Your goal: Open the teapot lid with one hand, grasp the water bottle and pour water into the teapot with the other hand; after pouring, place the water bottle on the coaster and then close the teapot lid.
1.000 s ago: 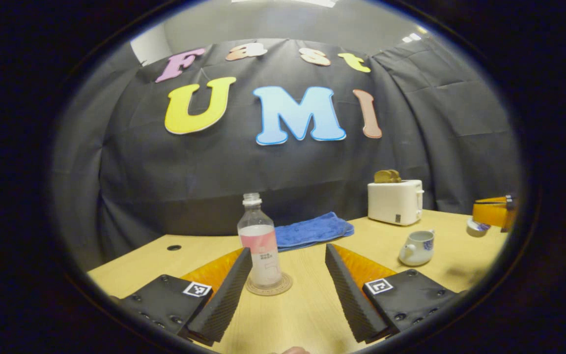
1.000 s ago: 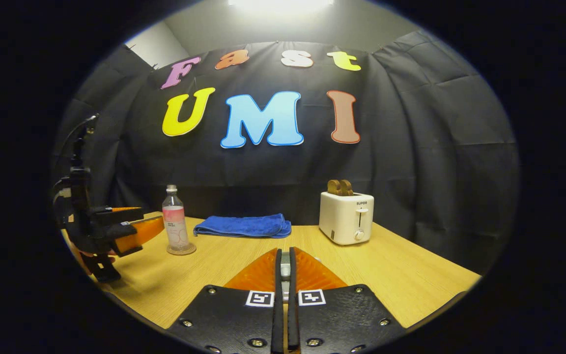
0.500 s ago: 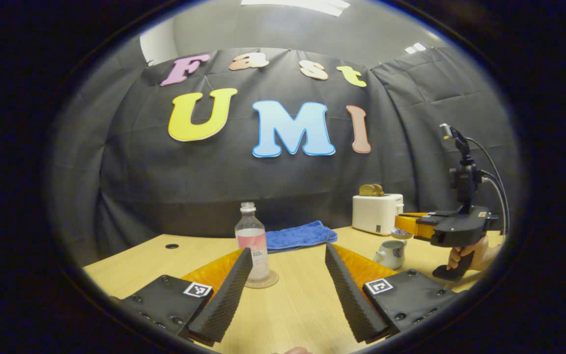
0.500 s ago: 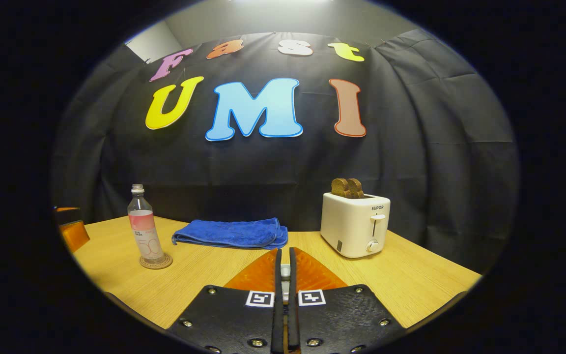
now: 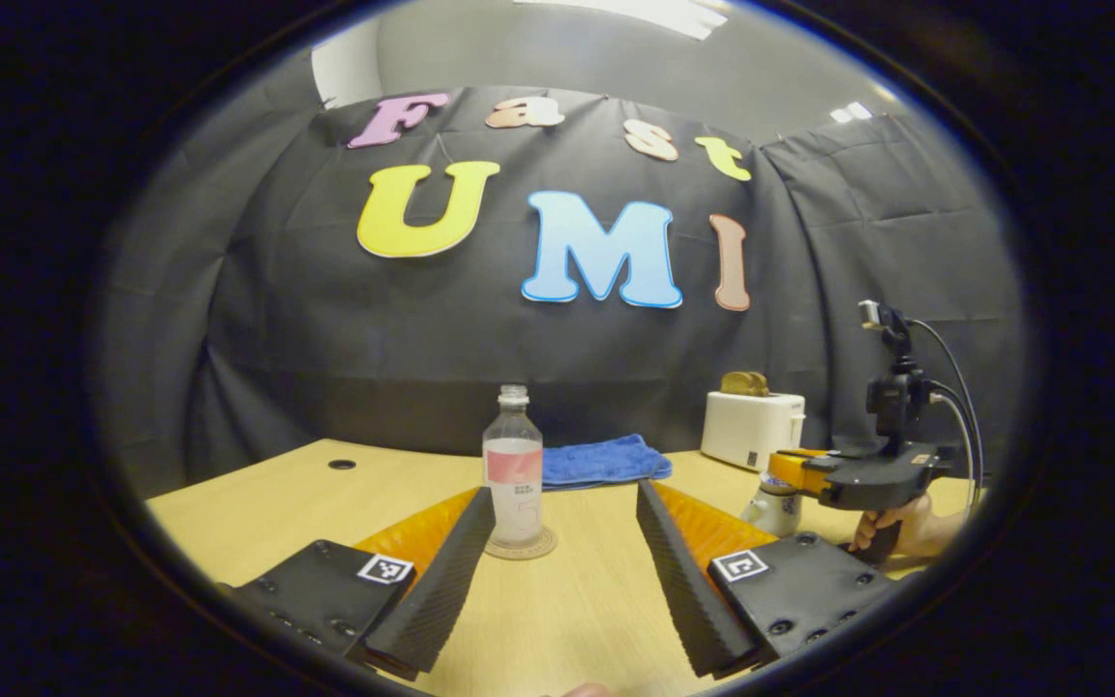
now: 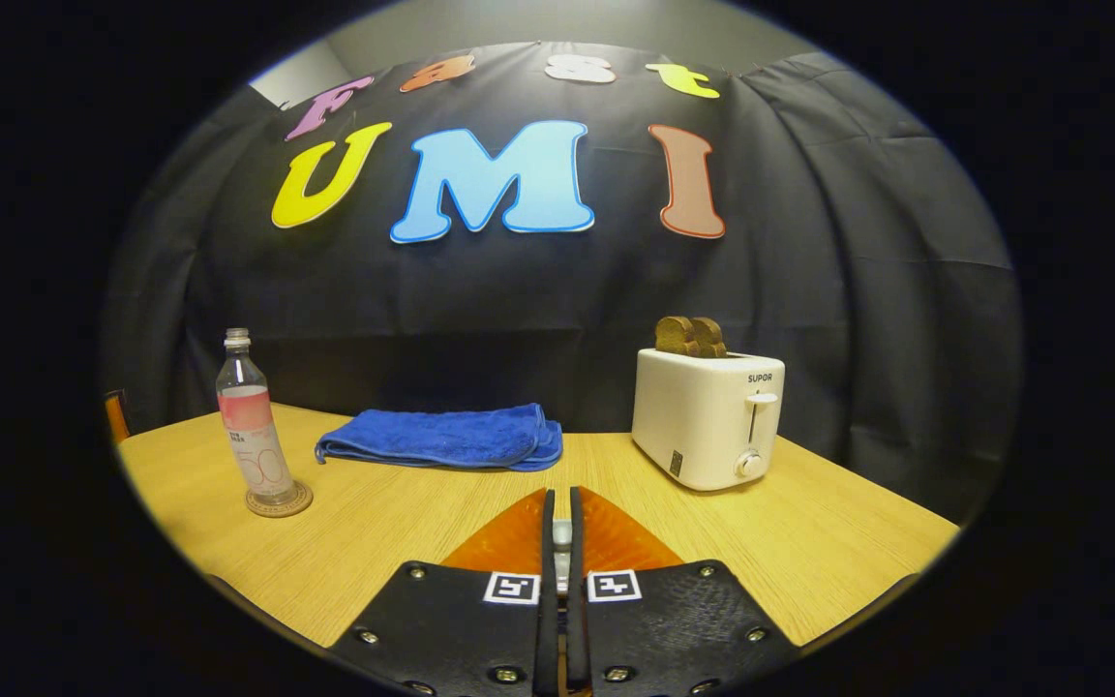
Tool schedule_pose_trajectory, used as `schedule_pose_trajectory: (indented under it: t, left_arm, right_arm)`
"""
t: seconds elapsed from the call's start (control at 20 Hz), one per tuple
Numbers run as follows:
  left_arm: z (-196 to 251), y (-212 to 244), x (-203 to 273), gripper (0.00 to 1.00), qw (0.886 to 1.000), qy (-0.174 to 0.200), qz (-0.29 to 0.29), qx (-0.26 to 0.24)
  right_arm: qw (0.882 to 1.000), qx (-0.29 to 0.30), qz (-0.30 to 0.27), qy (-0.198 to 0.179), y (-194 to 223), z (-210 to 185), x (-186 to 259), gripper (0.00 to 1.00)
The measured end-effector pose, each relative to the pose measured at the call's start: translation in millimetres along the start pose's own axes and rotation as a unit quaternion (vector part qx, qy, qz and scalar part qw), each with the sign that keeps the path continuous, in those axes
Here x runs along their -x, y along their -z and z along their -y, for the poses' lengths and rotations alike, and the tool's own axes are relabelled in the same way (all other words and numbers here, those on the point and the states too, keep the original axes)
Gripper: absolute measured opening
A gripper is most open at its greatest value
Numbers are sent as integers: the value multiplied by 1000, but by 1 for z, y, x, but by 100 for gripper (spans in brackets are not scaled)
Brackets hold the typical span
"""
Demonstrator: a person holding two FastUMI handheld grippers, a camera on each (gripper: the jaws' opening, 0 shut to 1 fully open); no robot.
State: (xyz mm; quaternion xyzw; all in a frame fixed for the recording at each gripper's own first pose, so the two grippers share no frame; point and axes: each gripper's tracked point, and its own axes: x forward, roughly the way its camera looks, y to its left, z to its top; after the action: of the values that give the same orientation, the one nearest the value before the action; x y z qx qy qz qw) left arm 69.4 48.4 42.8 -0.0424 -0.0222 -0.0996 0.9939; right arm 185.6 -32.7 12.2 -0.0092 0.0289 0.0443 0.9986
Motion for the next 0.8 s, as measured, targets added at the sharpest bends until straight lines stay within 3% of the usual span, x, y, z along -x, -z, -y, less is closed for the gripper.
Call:
schedule_pose_trajectory:
  t: [0.35,0.6,0.65,0.8]
  left_arm:
    - [5,-5,4,100,1000,-3,6,-10]
    - [3,-4,9,100,1000,-9,5,-15]
    - [3,-3,9,100,1000,-11,4,-15]
    - [1,-1,12,100,1000,-16,-1,-16]
  right_arm:
    - [1000,-16,-9,-7,5,-3,4,4]
    - [1000,-11,-7,-4,-2,-2,11,11]
    - [1000,-10,7,-4,-11,-1,14,12]
    - [999,-4,32,10,-28,8,22,30]
